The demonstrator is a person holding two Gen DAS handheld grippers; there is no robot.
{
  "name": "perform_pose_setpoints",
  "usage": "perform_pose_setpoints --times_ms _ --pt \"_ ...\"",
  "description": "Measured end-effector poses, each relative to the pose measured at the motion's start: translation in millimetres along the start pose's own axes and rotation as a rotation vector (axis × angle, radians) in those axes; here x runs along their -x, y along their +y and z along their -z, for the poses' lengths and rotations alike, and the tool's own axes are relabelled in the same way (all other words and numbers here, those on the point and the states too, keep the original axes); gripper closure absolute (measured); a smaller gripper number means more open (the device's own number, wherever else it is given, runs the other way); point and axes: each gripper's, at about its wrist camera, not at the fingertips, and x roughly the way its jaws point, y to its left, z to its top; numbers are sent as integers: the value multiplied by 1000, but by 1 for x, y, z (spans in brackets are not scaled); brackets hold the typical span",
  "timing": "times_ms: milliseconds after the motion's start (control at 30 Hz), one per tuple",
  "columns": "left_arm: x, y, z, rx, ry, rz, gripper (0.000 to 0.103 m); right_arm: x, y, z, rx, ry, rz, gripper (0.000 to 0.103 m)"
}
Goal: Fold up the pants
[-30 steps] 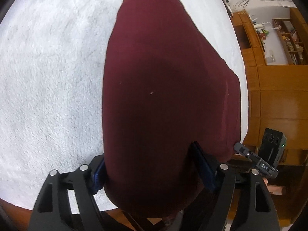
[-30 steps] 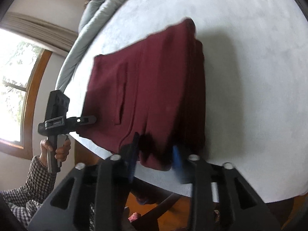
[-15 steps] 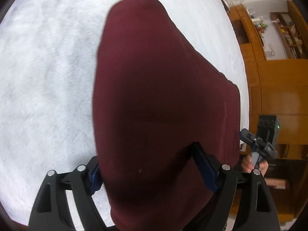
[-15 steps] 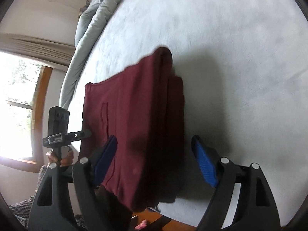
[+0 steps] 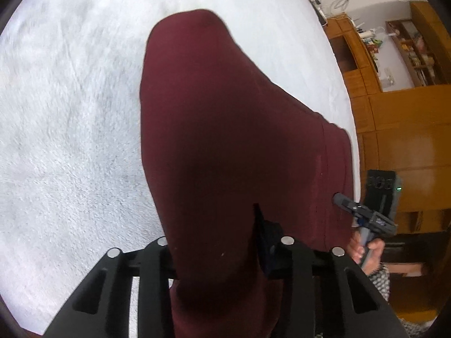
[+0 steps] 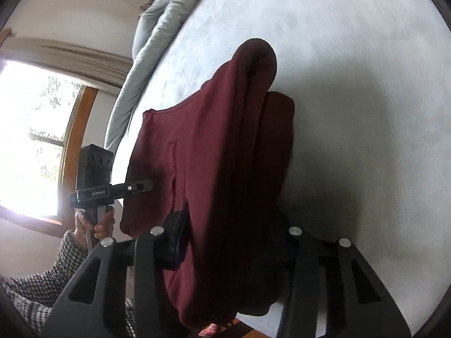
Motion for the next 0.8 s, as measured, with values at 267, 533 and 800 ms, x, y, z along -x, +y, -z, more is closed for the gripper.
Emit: perform_pose_setpoints --times_ms 267,533,800 --pt "18 -35 -26 -42 -85 77 69 34 42 -35 114 -66 23 62" --pt "8 -58 -115 -57 -177 43 69 39 23 -134 84 -120 67 62" --pt "-49 -18 -159 10 -113 -108 59 -25 -50 -170 -67 -70 195 56"
